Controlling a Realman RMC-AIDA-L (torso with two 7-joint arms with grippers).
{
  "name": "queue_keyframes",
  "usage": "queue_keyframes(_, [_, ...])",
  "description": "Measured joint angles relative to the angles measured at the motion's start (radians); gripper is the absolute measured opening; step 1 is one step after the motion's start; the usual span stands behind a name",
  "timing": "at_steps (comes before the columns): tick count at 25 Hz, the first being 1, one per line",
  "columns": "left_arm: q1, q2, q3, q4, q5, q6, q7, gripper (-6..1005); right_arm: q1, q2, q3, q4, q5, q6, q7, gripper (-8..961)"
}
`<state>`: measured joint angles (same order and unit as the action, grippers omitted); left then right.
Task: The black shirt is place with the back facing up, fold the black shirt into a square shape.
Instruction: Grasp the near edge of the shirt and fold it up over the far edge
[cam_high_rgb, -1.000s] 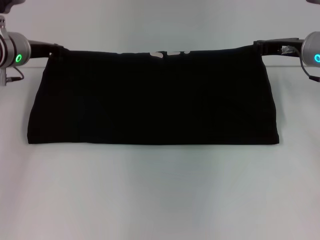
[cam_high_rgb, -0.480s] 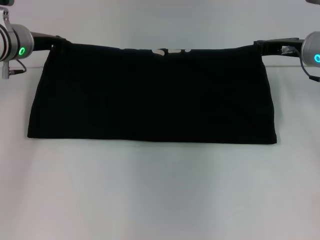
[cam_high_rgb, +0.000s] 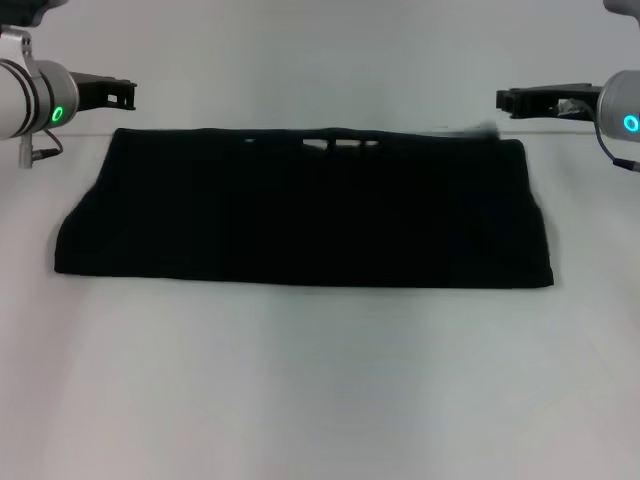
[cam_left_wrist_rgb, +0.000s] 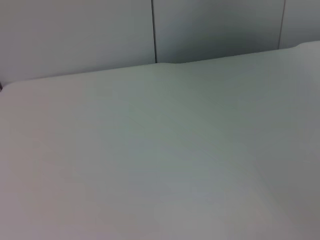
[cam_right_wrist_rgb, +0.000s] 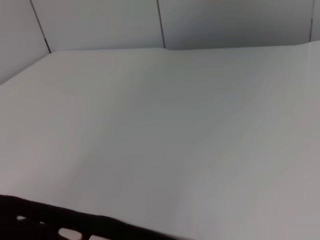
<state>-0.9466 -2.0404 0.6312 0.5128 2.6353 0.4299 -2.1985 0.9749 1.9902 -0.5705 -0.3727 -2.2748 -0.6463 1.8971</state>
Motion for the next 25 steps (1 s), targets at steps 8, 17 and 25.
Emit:
queue_keyframes(8, [0.009,-0.001,-0.009,-0.012,0.000,-0.044,-0.009,266,-0.010,-0.002,0.008,-0.012,0.000,0.004,0.002,298])
queue_keyframes(17, [0.083,0.006,-0.015,0.178,0.004,0.326,-0.080,600,-0.074,-0.030,0.009,-0.110,0.000,-0.276,0.115,625])
queue_keyframes(25, [0.217,-0.018,-0.014,0.489,0.001,0.782,-0.131,894,-0.229,-0.044,0.016,-0.223,0.049,-0.561,0.177,689])
